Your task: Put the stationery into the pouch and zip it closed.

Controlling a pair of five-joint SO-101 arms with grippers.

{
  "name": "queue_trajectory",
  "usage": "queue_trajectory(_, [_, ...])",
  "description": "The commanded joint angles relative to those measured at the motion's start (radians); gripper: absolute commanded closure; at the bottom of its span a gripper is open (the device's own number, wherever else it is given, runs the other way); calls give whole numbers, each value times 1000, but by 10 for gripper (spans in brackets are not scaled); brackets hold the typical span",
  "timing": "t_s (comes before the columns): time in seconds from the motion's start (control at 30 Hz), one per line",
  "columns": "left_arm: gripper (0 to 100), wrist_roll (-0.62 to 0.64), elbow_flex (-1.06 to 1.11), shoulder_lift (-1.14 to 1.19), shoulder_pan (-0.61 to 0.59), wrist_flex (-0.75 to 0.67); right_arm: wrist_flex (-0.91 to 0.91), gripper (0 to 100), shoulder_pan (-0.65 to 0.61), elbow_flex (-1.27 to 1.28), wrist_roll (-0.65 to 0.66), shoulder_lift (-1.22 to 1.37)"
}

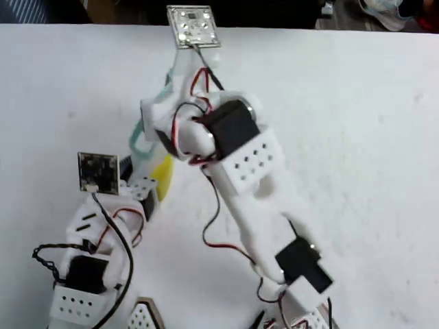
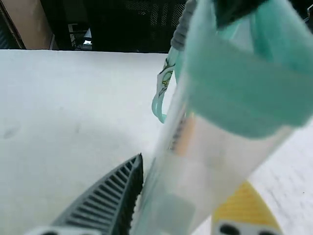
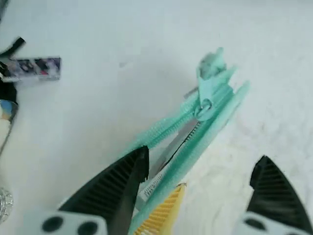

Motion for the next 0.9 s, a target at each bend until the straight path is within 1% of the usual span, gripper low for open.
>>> queue_trajectory(0.0, [767,8,-46,-8,4,-5,5,735,-2,-18,8,7])
queue_trajectory(0.03, [767,8,-48,-8,4,-5,5,783,1,-18,37,7])
queue_trajectory(0.13, [766,6,-52,-8,19,-2,-1,969,18,-12,180,18])
queue_trajectory(0.17, [766,5,-52,-8,33,0,-1,993,19,-8,230,22])
queue_trajectory(0.23, [766,-38,-52,-8,58,5,10,936,21,-9,305,41])
queue_trajectory(0.27, [766,-58,-52,-8,71,18,22,924,21,-17,319,51])
queue_trajectory(0.33, [766,-83,-54,-10,97,29,31,937,21,-18,322,65])
queue_trajectory(0.4, [766,-84,-54,-10,108,37,30,981,33,-18,322,67])
queue_trajectory(0.47, [765,-84,-68,-10,108,51,25,978,54,-20,327,64])
queue_trajectory(0.53, [762,-80,-117,-10,110,112,25,981,87,-38,330,65])
queue_trajectory(0.7, [725,-78,-319,-10,154,367,30,983,179,-163,330,65])
queue_trajectory(0.8, [722,-84,-365,-10,176,419,31,983,220,-245,356,65])
queue_trajectory(0.87, [722,-87,-365,-10,171,417,30,983,229,-285,445,67])
